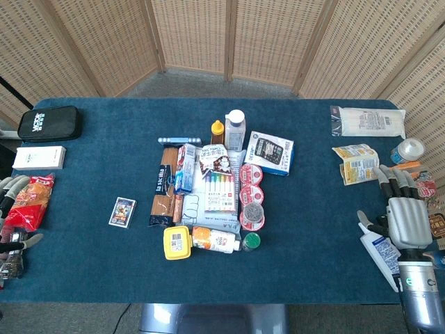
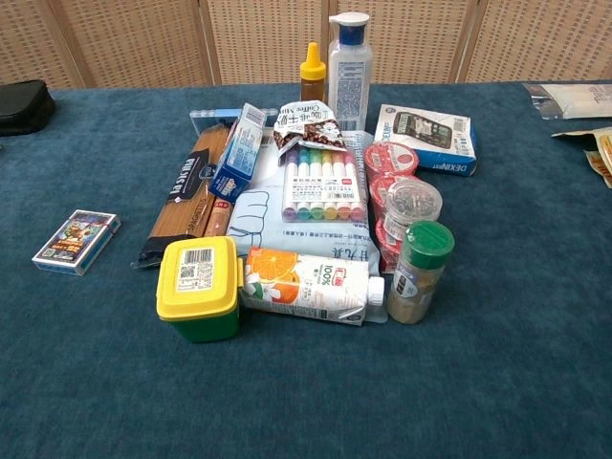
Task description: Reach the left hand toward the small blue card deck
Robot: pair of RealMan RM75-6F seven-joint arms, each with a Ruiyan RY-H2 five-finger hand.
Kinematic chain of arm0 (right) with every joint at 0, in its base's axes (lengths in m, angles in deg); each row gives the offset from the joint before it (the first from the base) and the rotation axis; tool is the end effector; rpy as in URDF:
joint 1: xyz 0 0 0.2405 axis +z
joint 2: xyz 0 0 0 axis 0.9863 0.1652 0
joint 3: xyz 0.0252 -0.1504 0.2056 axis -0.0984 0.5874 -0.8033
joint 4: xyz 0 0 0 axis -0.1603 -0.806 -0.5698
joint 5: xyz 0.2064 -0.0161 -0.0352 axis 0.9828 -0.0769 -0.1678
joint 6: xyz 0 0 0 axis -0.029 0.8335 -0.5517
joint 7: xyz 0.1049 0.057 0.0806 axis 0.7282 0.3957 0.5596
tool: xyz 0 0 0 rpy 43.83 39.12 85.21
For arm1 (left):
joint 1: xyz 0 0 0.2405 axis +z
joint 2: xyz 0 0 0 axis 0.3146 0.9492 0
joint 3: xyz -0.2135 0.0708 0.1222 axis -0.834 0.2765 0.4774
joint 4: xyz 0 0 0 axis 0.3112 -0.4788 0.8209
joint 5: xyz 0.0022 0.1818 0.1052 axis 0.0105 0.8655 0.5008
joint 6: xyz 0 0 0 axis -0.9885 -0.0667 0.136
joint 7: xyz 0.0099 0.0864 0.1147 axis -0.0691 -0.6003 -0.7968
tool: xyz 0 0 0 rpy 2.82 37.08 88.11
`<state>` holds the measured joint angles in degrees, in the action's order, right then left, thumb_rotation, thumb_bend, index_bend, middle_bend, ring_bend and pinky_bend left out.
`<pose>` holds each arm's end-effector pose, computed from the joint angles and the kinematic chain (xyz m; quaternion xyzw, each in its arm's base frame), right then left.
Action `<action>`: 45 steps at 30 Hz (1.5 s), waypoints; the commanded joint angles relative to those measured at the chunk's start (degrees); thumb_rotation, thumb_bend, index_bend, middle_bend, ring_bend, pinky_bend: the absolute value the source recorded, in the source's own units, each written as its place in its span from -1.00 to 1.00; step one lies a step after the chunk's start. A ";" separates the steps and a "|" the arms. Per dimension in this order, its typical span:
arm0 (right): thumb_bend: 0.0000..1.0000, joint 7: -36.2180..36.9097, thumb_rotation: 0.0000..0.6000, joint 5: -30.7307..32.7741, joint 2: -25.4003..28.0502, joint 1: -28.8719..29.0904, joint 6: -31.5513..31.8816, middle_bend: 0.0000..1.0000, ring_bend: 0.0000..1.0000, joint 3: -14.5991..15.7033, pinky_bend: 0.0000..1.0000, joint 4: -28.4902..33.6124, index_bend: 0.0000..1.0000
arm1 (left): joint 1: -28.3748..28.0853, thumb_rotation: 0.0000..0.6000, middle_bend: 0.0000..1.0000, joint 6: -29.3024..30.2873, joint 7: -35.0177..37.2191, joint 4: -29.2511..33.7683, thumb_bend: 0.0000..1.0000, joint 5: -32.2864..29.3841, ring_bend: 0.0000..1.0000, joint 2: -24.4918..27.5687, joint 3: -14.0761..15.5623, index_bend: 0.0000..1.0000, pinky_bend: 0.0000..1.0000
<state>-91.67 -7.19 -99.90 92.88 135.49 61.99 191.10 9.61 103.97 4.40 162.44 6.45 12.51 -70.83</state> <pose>-0.2613 -0.2424 0.1691 0.5668 -0.3656 0.4240 0.6043 -0.2889 0.1949 0.2149 -0.6028 -0.4258 -0.4141 0.5329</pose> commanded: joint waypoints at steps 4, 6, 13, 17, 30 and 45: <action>-0.42 0.41 0.84 -0.04 -0.23 0.21 -0.36 -1.00 -1.00 0.04 -1.00 -0.18 -1.00 | -0.46 1.00 -1.00 -1.06 -0.22 0.46 -0.71 0.26 -1.00 0.21 0.19 -0.96 -1.00; -0.42 0.80 0.84 -0.15 -0.24 0.09 -0.29 -1.00 -1.00 0.16 -1.00 -0.29 -1.00 | -0.65 1.00 -1.00 -1.44 -0.25 0.69 -0.71 0.53 -1.00 0.56 0.30 -0.99 -1.00; -0.42 1.59 0.85 -0.31 0.08 -0.50 0.36 -1.00 -1.00 0.33 -1.00 -0.29 -1.00 | -1.32 1.00 -1.00 -2.78 -1.13 0.60 -0.71 0.37 -1.00 0.78 0.33 -1.00 -1.00; -0.42 1.50 0.83 -0.33 0.38 -0.66 0.52 -1.00 -1.00 0.35 -1.00 0.10 -1.00 | -2.48 1.00 -1.00 -5.99 -3.42 -0.38 -0.71 -0.49 -1.00 -0.05 0.81 -1.00 -1.00; -0.43 1.39 0.83 -0.08 0.91 -0.57 0.30 -1.00 -1.00 0.16 -1.00 0.72 -1.00 | -7.85 1.00 -1.00 -17.07 -16.85 -3.06 -0.73 -7.99 -1.00 -5.96 0.38 -1.00 -1.00; -0.42 2.13 0.85 0.41 1.77 -1.49 1.28 -1.00 -1.00 0.03 -1.00 1.00 -1.00 | -13.59 1.00 -1.00 -24.01 -24.86 -9.79 -0.73 -13.94 -1.00 -14.95 -1.11 -1.00 -1.00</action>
<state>-89.53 -6.79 -98.11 91.39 136.78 62.03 192.12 -3.43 80.54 -20.04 153.04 -7.08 -1.85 -71.77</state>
